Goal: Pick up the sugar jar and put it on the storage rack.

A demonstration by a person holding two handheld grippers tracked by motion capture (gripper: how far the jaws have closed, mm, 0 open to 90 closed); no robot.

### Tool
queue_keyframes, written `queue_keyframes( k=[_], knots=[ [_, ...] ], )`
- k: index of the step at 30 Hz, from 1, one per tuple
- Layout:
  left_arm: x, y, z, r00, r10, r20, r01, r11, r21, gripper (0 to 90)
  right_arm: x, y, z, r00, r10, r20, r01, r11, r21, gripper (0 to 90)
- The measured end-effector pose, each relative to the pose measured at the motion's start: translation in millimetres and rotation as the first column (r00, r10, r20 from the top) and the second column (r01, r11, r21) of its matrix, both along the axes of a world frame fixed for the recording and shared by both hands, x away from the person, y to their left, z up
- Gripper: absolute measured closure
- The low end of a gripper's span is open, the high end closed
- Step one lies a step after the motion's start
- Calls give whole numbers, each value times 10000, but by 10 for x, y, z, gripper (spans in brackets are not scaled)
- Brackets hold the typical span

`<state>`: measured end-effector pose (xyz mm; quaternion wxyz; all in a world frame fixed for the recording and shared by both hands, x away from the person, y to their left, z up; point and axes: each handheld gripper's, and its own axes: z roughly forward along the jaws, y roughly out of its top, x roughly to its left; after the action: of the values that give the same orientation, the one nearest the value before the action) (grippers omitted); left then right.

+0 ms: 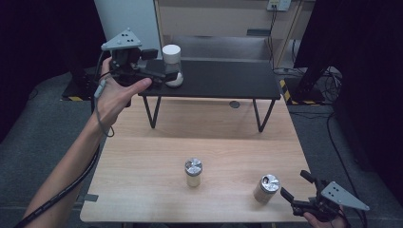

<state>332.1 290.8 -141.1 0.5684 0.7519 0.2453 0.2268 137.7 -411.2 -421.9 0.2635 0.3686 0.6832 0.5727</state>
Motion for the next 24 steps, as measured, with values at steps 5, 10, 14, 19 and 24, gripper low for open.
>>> queue_keyframes(
  k=[5, 10, 14, 19, 24],
  knots=[
    [-151, 112, -147, 9988, -388, 289, 392, 9991, -139, 40, 0, 4, 2, 10000, -7, 0, 7, 10000, -19, 32],
    [-241, 208, -285, 9972, -717, 213, 723, 9969, -304, 31, 1, 11, 5, 10000, -7, 13, 7, 10000, -63, 32],
    [-343, 243, -404, 9967, -757, 293, 763, 9969, -172, 25, 0, 14, 6, 10000, -23, 11, 23, 10000, -72, 32],
    [-449, 312, -561, 9963, -819, 270, 829, 9959, -370, 24, 2, 17, 10, 10000, -5, -2, 5, 9999, -113, 32],
    [-548, 405, -737, 9956, -927, 146, 933, 9942, -538, 23, 5, 17, 9, 10000, 6, -11, -7, 9999, -130, 33]
  ],
)
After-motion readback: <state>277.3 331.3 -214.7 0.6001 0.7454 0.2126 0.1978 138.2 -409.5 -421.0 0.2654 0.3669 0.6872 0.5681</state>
